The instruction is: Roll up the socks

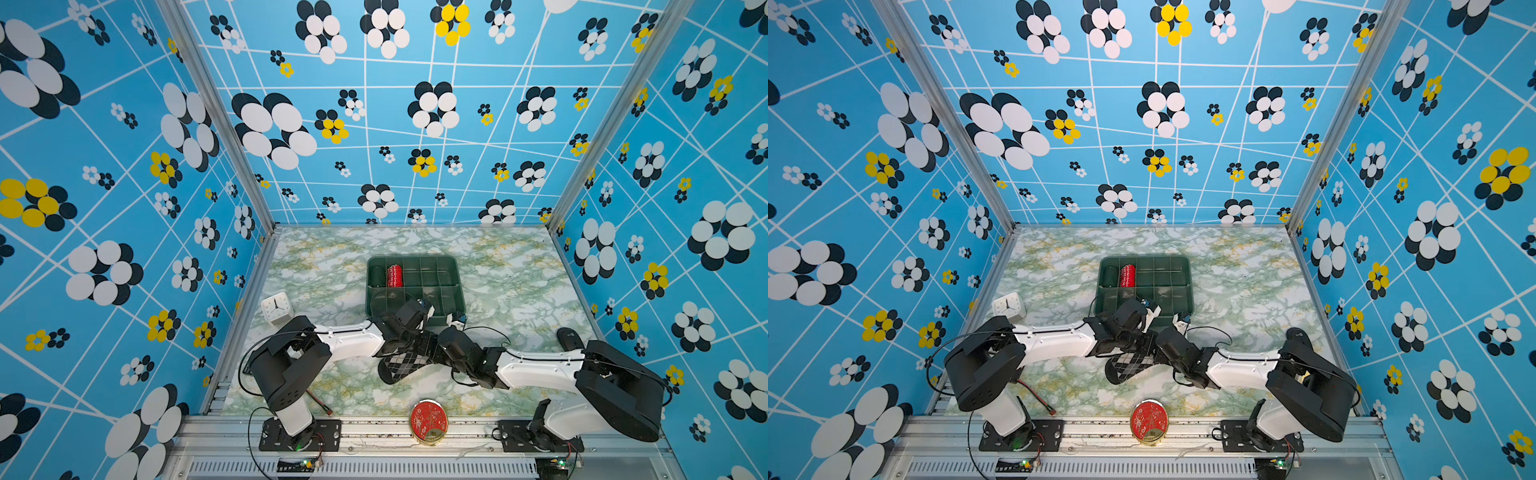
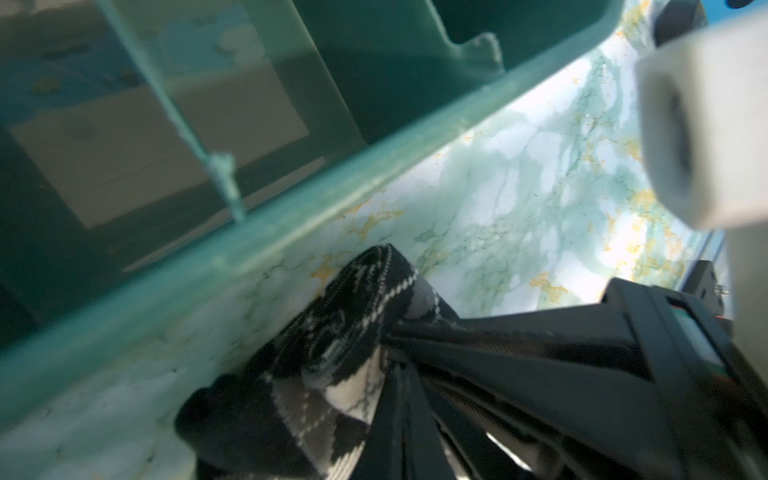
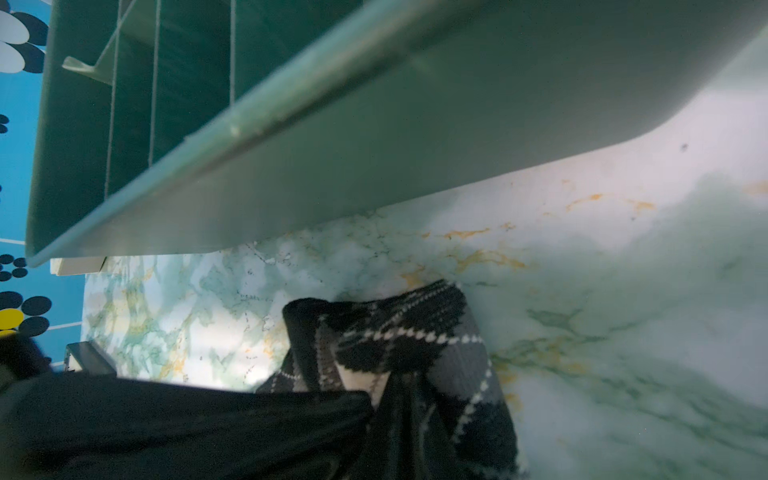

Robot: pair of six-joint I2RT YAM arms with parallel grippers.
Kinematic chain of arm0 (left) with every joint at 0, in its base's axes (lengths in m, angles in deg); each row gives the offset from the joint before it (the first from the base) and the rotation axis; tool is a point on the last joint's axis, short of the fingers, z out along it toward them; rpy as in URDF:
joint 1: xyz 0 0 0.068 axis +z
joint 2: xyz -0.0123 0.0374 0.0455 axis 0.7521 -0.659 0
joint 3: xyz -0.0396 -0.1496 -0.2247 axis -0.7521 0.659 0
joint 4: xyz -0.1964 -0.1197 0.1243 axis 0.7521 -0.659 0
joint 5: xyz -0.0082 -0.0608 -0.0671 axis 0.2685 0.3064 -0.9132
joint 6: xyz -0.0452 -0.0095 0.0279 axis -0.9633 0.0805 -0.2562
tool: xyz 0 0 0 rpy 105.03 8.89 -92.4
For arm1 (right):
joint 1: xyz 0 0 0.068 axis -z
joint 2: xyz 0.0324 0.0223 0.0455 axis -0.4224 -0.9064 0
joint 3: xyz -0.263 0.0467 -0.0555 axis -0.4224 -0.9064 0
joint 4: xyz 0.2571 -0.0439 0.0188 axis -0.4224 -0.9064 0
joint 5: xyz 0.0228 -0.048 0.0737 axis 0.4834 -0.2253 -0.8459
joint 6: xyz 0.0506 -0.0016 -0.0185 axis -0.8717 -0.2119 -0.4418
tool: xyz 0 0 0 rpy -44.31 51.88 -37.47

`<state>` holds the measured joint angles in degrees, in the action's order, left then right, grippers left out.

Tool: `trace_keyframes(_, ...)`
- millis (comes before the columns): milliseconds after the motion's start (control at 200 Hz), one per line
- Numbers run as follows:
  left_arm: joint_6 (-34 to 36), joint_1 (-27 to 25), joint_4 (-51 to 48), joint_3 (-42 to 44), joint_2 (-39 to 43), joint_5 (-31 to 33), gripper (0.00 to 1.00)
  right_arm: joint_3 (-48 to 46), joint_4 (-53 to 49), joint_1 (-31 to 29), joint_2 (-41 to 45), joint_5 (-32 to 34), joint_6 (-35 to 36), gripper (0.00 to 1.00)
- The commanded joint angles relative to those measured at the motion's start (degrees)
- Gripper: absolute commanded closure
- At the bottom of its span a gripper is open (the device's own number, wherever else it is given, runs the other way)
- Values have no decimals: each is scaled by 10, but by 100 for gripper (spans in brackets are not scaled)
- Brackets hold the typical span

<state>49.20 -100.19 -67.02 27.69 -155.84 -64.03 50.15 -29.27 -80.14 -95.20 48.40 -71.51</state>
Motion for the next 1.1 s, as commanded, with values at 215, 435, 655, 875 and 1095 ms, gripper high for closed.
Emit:
trace_keyframes(215, 8, -9, -34, 1, 3, 33, 100, -12, -46, -4, -8, -2, -3, 89)
trace_keyframes(435, 2, -10, -15, 0, -18, 21, 100, -9, -46, -4, -8, -4, -1, 89)
trace_keyframes(655, 6, -11, -19, -7, -29, 17, 100, -6, -51, -3, -7, -4, 3, 89)
trace_keyframes(875, 14, -11, -41, 4, -35, 17, 100, -5, -56, -3, 5, -5, 15, 87)
trace_keyframes(1095, 19, -10, -52, 19, -40, 21, 100, -15, -62, -3, 66, -5, 47, 83)
